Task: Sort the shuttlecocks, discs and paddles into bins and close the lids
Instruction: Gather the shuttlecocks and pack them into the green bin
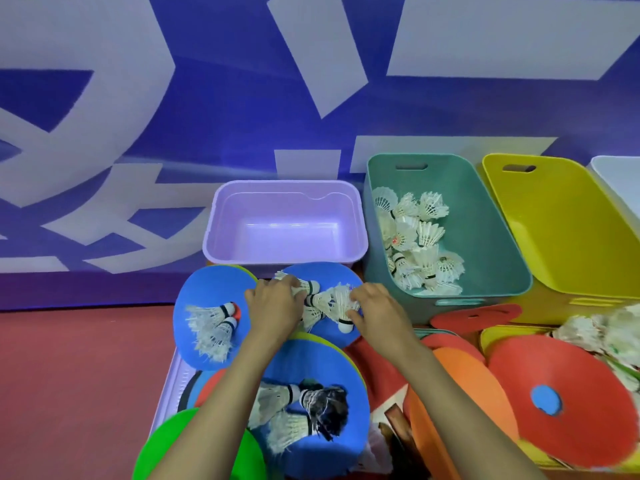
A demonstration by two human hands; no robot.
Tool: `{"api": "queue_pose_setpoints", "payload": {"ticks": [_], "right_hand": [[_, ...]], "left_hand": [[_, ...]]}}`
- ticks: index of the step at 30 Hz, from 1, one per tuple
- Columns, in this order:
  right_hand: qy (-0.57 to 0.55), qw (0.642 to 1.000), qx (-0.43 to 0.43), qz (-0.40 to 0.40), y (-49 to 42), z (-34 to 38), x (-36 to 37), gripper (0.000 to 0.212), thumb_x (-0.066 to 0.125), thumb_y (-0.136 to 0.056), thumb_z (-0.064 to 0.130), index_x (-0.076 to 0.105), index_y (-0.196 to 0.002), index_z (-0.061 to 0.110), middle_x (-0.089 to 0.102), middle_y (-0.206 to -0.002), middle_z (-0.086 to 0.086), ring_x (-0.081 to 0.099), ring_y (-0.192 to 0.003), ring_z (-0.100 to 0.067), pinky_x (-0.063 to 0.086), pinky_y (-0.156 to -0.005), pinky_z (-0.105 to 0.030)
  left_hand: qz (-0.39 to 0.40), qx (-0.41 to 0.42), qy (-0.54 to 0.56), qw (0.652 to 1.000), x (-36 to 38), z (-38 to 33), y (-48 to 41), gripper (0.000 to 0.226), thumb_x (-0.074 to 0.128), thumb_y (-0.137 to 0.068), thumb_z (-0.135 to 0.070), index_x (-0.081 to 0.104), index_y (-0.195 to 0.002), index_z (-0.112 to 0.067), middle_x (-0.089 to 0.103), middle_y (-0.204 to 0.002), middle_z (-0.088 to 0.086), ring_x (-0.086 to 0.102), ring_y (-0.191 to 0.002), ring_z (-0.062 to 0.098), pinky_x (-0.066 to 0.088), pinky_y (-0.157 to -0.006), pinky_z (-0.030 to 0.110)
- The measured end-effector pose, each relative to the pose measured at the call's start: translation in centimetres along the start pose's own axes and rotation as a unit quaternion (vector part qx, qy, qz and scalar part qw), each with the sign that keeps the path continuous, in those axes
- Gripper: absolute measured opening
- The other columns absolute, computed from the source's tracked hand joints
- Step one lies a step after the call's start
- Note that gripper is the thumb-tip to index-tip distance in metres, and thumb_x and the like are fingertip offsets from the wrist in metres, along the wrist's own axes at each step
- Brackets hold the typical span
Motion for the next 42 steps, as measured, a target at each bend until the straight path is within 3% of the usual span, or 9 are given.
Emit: {"api": "queue_pose_setpoints", "payload": {"ticks": [5, 10, 18, 21, 24, 27, 32, 37, 42], "right_hand": [[-0.015, 0.999, -0.027, -0.028, 0.3, 0.3, -0.4, 0.013, 0.061, -0.087, 0.016, 0.06, -0.095, 0.006, 0.058, -0.099, -0.007, 0.049, -0.104, -0.027, 0.043, -0.084, -0.036], [-0.032, 0.995, -0.073, -0.067, 0.3, 0.4, -1.7, 0.01, 0.062, -0.087, 0.016, 0.058, -0.089, 0.008, 0.057, -0.095, -0.003, 0.048, -0.101, -0.022, 0.035, -0.076, -0.024], [-0.146, 0.972, -0.14, -0.123, 0.6, 1.7, -5.4, 0.014, 0.061, -0.086, 0.025, 0.057, -0.082, 0.012, 0.053, -0.088, 0.005, 0.049, -0.093, -0.017, 0.036, -0.081, -0.019], [-0.198, 0.945, -0.156, -0.21, 1.2, 1.5, -9.0, 0.021, 0.06, -0.086, 0.029, 0.061, -0.084, 0.007, 0.059, -0.092, 0.0, 0.052, -0.097, -0.016, 0.035, -0.089, -0.014], [-0.208, 0.92, -0.163, -0.289, 1.4, -0.2, -12.7, 0.023, 0.061, -0.083, 0.027, 0.062, -0.08, 0.004, 0.063, -0.092, -0.006, 0.051, -0.098, -0.016, 0.033, -0.093, -0.011], [-0.187, 0.919, -0.146, -0.314, 1.0, -3.0, -15.0, 0.017, 0.068, -0.083, 0.021, 0.061, -0.082, 0.006, 0.062, -0.094, -0.007, 0.051, -0.098, -0.018, 0.034, -0.091, -0.017], [-0.13, 0.936, -0.099, -0.312, 0.0, -7.8, -17.4, 0.011, 0.07, -0.083, 0.014, 0.061, -0.085, 0.008, 0.062, -0.098, -0.006, 0.052, -0.099, -0.024, 0.034, -0.088, -0.021], [-0.059, 0.956, -0.046, -0.282, -1.9, -12.1, -18.8, 0.012, 0.067, -0.085, 0.018, 0.064, -0.091, 0.008, 0.061, -0.101, -0.007, 0.05, -0.102, -0.024, 0.035, -0.087, -0.026], [0.011, 0.976, 0.008, -0.217, -6.3, -15.6, -18.5, 0.016, 0.061, -0.088, 0.018, 0.066, -0.097, 0.006, 0.062, -0.107, -0.009, 0.048, -0.107, -0.026, 0.037, -0.089, -0.032]], "left_hand": [[-0.05, -0.005, 0.087, 0.995, -0.5, 0.4, -0.5, 0.023, 0.051, -0.091, -0.02, 0.065, -0.109, -0.025, 0.068, -0.097, 0.004, 0.05, -0.107, 0.026, 0.026, -0.087, 0.034], [-0.088, -0.004, 0.152, 0.984, -0.8, 0.3, 0.1, 0.02, 0.054, -0.089, -0.017, 0.066, -0.102, -0.025, 0.069, -0.096, 0.0, 0.054, -0.1, 0.025, 0.03, -0.087, 0.034], [-0.187, -0.001, 0.25, 0.95, -3.6, -1.3, 2.1, 0.014, 0.058, -0.087, -0.015, 0.068, -0.096, -0.02, 0.068, -0.099, -0.003, 0.059, -0.088, 0.022, 0.047, -0.084, 0.045], [-0.251, 0.021, 0.291, 0.923, -5.5, -2.7, 3.7, 0.012, 0.059, -0.088, -0.011, 0.067, -0.095, -0.017, 0.066, -0.094, -0.005, 0.058, -0.084, 0.016, 0.048, -0.079, 0.037], [-0.3, 0.049, 0.33, 0.894, -7.2, -5.1, 4.9, 0.014, 0.058, -0.089, -0.008, 0.066, -0.096, -0.016, 0.063, -0.093, -0.008, 0.054, -0.084, 0.005, 0.044, -0.075, 0.019], [-0.326, 0.061, 0.356, 0.874, -8.1, -8.0, 4.8, 0.014, 0.057, -0.088, -0.006, 0.066, -0.096, -0.014, 0.063, -0.093, -0.006, 0.053, -0.083, -0.001, 0.043, -0.071, 0.019], [-0.306, 0.107, 0.36, 0.875, -7.6, -13.4, 3.2, 0.017, 0.057, -0.086, -0.002, 0.066, -0.094, -0.014, 0.064, -0.093, -0.004, 0.053, -0.078, -0.002, 0.039, -0.072, 0.007], [-0.199, 0.099, 0.313, 0.924, -5.3, -17.7, -0.9, 0.018, 0.056, -0.088, -0.01, 0.064, -0.102, -0.017, 0.064, -0.106, -0.002, 0.059, -0.09, 0.017, 0.049, -0.079, 0.031], [-0.108, 0.09, 0.191, 0.971, -3.2, -20.5, -4.3, 0.027, 0.052, -0.091, -0.016, 0.061, -0.116, -0.017, 0.061, -0.12, 0.002, 0.058, -0.102, 0.023, 0.047, -0.084, 0.032]]}}
Point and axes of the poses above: each hand's wrist, its own y-axis away from the middle knuckle, its own x-axis out of the palm, z = x × y, the point moved 6 cm from there along -y, towards the middle knuckle
